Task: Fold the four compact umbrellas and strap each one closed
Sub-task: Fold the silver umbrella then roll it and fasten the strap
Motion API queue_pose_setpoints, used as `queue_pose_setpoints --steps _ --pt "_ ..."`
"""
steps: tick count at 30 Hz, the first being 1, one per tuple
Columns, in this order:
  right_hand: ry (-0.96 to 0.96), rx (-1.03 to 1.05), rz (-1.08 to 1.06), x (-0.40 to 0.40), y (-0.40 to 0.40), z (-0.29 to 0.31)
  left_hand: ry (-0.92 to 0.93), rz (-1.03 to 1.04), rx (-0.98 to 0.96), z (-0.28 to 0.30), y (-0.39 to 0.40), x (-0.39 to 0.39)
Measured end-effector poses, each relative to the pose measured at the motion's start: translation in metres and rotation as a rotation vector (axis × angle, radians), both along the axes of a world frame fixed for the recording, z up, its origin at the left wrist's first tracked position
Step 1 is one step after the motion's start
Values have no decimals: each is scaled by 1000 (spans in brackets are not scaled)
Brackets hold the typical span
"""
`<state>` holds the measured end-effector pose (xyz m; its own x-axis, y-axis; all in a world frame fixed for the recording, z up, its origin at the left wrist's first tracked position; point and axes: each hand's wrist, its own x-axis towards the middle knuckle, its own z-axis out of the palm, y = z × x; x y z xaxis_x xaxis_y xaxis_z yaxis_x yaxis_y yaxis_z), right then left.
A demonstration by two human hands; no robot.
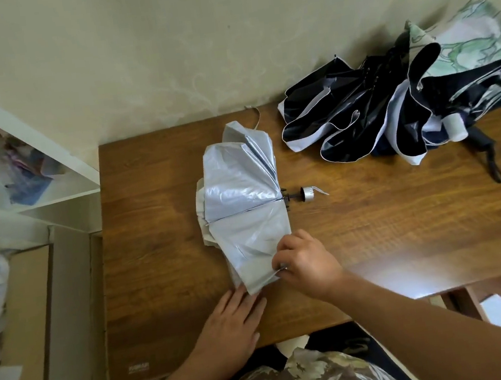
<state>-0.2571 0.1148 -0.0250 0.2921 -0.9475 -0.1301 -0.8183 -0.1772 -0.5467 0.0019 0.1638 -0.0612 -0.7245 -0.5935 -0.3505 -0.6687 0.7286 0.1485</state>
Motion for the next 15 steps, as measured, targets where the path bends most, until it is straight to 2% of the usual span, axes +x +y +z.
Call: queue_pose_setpoints --steps 2,5,8,10,13,15 --pt "1 -5 -30 4 5 -6 13 -58 11 1 10 9" --pt "9 9 1 8 12 -14 168 -49 32 16 6 14" --pt "-15 2 5 11 15 -21 384 268 -36 35 -21 2" --pt "-11 -2 20 12 17 -26 463 446 -108 43 -46 -16" --pt "47 15 105 8 21 -28 382 470 -112 47 -87 -49" --pt "84 39 188 5 23 -27 248 419 -17 43 -111 -66"
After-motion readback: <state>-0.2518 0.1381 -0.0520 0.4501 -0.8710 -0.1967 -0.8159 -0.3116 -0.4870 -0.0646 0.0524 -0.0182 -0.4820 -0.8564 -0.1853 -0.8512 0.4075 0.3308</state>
